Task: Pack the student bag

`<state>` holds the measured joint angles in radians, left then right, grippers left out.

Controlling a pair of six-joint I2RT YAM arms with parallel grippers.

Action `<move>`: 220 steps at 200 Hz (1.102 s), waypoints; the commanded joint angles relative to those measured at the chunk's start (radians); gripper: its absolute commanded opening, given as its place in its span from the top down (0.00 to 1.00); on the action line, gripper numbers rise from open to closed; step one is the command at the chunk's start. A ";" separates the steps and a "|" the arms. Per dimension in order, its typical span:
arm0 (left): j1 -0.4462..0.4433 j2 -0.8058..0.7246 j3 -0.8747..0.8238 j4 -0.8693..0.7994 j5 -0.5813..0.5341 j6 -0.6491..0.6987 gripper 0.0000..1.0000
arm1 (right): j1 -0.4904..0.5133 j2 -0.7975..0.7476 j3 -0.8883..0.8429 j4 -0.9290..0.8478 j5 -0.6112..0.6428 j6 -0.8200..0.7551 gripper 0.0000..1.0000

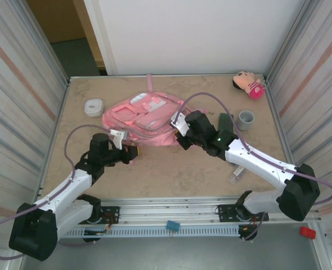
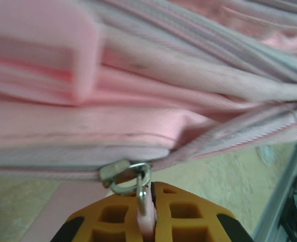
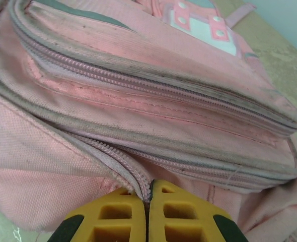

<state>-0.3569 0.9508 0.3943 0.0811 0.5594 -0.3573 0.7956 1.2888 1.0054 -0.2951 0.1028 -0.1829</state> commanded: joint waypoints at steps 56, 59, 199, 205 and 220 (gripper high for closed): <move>-0.258 0.031 0.221 -0.095 0.071 0.244 0.97 | -0.014 -0.020 -0.045 0.203 -0.055 0.017 1.00; -0.260 0.031 0.225 -0.094 0.064 0.242 0.97 | -0.014 -0.023 -0.048 0.204 -0.058 0.014 1.00; -0.260 -0.265 0.251 -0.496 -0.426 0.859 0.40 | -0.216 -0.115 -0.064 0.061 -0.490 -0.335 1.00; -0.260 -0.263 0.243 -0.498 -0.454 0.893 0.39 | -0.222 -0.118 -0.062 0.055 -0.497 -0.340 1.00; -0.260 -0.232 0.228 -0.491 -0.509 0.946 0.38 | -0.238 -0.121 -0.054 0.044 -0.526 -0.346 1.00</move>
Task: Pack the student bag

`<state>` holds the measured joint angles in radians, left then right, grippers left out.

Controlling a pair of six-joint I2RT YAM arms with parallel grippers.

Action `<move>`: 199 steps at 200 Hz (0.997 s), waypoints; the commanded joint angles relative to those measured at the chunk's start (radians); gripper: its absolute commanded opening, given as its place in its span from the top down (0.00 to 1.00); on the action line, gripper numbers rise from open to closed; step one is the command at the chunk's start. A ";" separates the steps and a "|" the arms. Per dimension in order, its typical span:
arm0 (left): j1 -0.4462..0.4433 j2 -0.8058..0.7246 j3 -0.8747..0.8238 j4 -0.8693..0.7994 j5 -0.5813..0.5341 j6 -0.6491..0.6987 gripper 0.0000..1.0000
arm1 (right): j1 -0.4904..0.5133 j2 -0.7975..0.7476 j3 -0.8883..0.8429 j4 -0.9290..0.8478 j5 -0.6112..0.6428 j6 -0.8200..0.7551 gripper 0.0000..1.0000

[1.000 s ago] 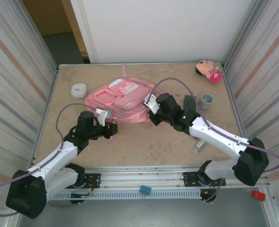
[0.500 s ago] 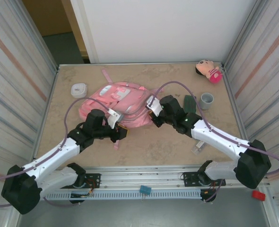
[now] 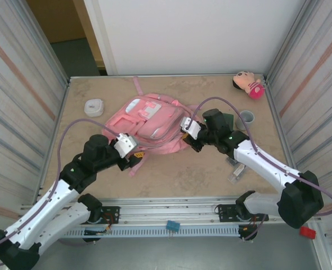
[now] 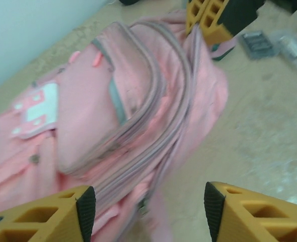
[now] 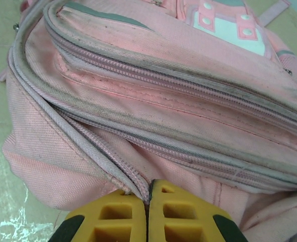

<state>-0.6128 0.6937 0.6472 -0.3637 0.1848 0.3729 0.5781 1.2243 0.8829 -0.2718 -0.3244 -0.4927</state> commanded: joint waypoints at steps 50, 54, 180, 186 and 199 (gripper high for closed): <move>-0.004 0.209 -0.058 0.064 -0.186 0.302 0.36 | -0.047 -0.069 0.091 0.006 -0.176 -0.034 1.00; -0.004 0.225 -0.059 0.071 -0.188 0.305 0.36 | -0.050 -0.071 0.093 0.006 -0.180 -0.035 1.00; -0.005 0.359 -0.274 0.619 -0.165 0.354 0.72 | -0.149 -0.121 0.065 0.014 -0.330 0.022 1.00; -0.007 0.356 -0.266 0.607 -0.147 0.354 0.80 | -0.152 -0.119 0.061 0.019 -0.315 0.033 1.00; -0.019 0.332 -0.252 0.575 -0.097 0.351 0.96 | -0.160 -0.109 0.052 0.027 -0.259 0.062 1.00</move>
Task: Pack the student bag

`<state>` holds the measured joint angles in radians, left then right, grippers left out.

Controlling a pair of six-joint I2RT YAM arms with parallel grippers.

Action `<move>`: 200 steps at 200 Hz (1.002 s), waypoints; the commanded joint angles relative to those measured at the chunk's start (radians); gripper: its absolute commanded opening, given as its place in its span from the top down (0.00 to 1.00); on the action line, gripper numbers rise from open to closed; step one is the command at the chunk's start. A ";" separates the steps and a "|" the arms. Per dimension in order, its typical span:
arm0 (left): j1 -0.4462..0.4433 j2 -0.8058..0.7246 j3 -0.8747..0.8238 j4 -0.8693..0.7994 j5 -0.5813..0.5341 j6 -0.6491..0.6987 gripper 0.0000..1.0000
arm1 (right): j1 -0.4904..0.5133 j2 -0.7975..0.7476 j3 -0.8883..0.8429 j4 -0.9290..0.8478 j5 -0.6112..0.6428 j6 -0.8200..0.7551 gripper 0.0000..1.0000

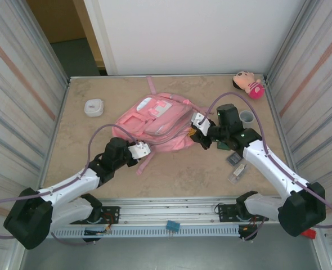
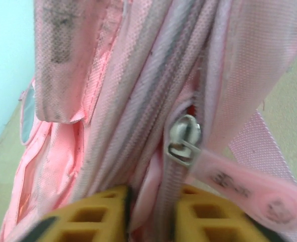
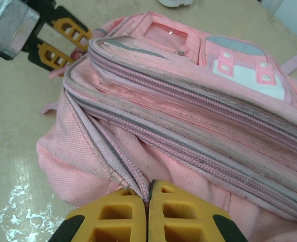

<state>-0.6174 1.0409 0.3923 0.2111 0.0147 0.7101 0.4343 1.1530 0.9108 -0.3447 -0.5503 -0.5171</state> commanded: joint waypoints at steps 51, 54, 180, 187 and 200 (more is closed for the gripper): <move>-0.079 -0.155 -0.026 0.019 0.138 -0.094 1.00 | -0.031 0.000 -0.042 0.036 0.086 0.225 0.75; -0.079 -0.159 -0.029 0.019 0.137 -0.095 1.00 | -0.030 -0.008 -0.048 0.030 0.085 0.231 0.70; -0.084 -0.274 -0.037 -0.036 0.139 -0.035 1.00 | 0.310 0.078 0.098 -0.138 0.261 0.058 0.14; -0.084 -0.275 -0.035 -0.037 0.140 -0.037 1.00 | 0.318 0.097 0.100 -0.133 0.246 0.050 0.12; -0.087 -0.275 -0.028 -0.041 0.147 -0.037 1.00 | 0.326 0.122 0.098 -0.110 0.247 0.042 0.12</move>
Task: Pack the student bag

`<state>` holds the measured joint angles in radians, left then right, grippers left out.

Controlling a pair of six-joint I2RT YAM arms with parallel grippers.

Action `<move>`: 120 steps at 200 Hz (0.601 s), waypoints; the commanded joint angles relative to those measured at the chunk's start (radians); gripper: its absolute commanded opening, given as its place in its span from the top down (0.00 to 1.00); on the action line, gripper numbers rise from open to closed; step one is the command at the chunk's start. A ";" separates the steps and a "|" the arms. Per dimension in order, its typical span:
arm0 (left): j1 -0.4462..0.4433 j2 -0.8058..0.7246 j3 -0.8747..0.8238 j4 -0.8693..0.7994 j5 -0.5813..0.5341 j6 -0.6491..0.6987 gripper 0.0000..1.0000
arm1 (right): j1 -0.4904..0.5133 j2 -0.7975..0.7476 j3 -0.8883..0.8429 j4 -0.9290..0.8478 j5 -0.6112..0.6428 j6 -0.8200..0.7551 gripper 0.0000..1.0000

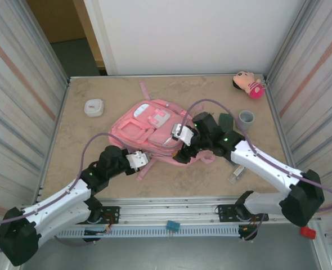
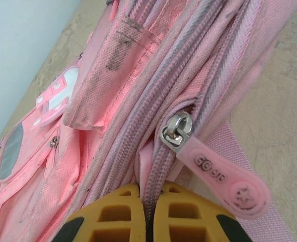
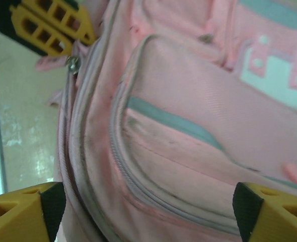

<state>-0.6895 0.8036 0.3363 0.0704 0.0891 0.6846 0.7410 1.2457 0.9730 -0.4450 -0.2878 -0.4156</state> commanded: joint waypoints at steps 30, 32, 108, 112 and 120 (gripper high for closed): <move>-0.039 -0.038 0.044 0.081 0.080 0.001 1.00 | 0.002 0.075 0.043 0.051 0.109 -0.062 0.30; -0.041 -0.038 0.045 0.079 0.081 0.002 1.00 | 0.001 0.077 0.044 0.054 0.112 -0.064 0.34; -0.119 -0.002 0.046 0.077 0.077 0.007 1.00 | -0.097 0.101 0.127 0.116 -0.013 -0.052 1.00; -0.122 0.004 0.046 0.083 0.079 0.004 1.00 | -0.098 0.101 0.133 0.115 -0.025 -0.052 1.00; -0.127 0.018 0.049 0.095 0.086 -0.001 1.00 | -0.102 0.101 0.145 0.115 -0.062 -0.056 1.00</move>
<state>-0.7753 0.8101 0.3386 0.0711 0.0513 0.6998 0.6716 1.3388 1.0386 -0.4461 -0.3302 -0.4831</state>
